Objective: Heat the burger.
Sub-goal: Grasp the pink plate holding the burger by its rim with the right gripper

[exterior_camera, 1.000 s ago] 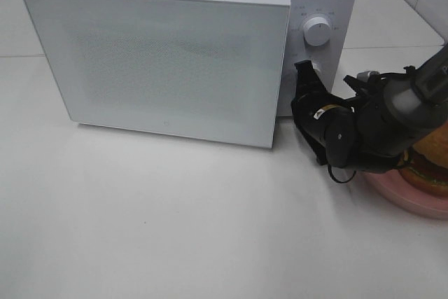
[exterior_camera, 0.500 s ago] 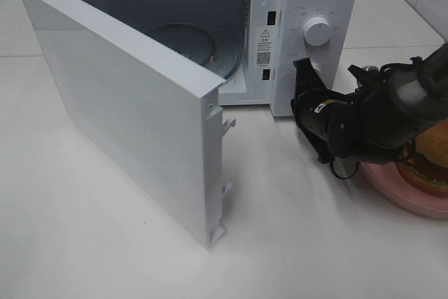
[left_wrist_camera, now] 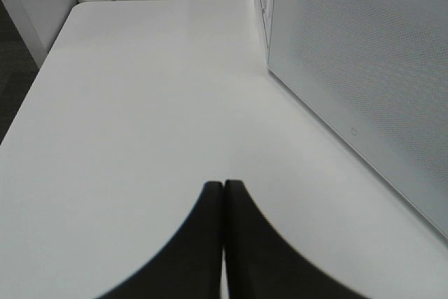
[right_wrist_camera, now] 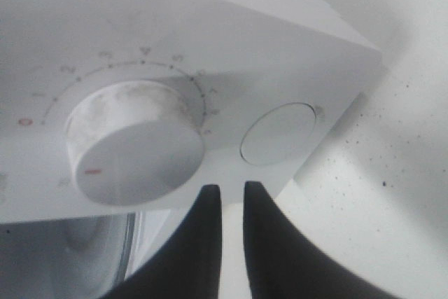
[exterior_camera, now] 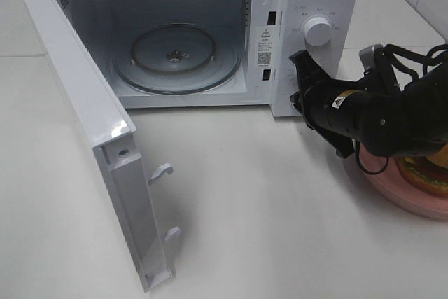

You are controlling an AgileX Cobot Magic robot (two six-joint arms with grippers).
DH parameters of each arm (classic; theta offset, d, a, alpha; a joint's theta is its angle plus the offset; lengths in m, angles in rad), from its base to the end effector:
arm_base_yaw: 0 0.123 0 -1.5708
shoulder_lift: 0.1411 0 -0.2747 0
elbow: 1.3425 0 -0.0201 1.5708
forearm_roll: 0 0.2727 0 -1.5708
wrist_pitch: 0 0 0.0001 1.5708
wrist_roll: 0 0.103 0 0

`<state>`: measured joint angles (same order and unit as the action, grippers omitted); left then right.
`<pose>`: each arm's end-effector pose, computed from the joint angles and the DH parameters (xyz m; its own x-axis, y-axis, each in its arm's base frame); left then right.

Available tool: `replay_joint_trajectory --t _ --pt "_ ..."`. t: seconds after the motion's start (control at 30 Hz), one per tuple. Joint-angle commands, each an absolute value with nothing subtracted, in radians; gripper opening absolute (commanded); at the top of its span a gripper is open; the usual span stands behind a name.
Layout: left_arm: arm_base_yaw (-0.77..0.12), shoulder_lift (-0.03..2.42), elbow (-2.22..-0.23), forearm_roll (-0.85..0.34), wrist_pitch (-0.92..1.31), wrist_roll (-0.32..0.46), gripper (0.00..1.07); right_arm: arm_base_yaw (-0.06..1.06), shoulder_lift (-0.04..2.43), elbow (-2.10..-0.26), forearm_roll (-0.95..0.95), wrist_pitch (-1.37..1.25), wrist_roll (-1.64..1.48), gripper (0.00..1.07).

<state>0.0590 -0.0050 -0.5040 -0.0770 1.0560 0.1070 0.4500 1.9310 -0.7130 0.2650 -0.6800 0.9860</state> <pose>0.0347 -0.0049 0.2844 -0.4407 0.0429 -0.8966 0.0316 0.9990 0.0323 0.3288 0.1400 0.0798 -0.4254 0.8131 -0.3975 0.2686 0.5328 0.8025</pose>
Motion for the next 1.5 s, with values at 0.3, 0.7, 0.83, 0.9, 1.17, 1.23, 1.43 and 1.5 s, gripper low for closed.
replay_joint_trajectory --t 0.3,0.7,0.83,0.9,1.17,1.23,1.43,1.5 --pt "0.053 -0.026 -0.502 -0.080 1.041 0.103 0.00 0.450 1.813 -0.640 0.212 -0.663 0.646 0.17" --pt "0.053 -0.026 -0.502 -0.080 1.041 0.103 0.00 0.450 1.721 -0.670 -0.019 -0.444 0.312 0.30" --pt "0.053 -0.026 -0.502 -0.080 1.041 0.103 0.00 0.450 1.700 -0.747 -0.121 -0.194 0.309 0.32" --pt "0.053 -0.026 -0.502 -0.080 1.041 0.103 0.00 0.450 1.694 -0.764 -0.136 -0.145 0.309 0.32" --pt "0.053 -0.026 -0.502 -0.080 1.041 0.103 0.00 0.450 1.688 -0.947 -0.169 0.376 0.250 0.32" --pt "0.053 -0.026 -0.502 -0.080 1.041 0.103 0.00 0.450 1.688 -0.964 -0.167 0.425 0.234 0.32" --pt "0.053 -0.026 -0.502 -0.080 1.041 0.103 0.00 0.450 1.688 -1.054 -0.131 0.693 0.171 0.35" --pt "0.053 -0.026 -0.502 -0.080 1.041 0.103 0.00 0.450 1.688 -1.063 -0.123 0.720 0.171 0.37"
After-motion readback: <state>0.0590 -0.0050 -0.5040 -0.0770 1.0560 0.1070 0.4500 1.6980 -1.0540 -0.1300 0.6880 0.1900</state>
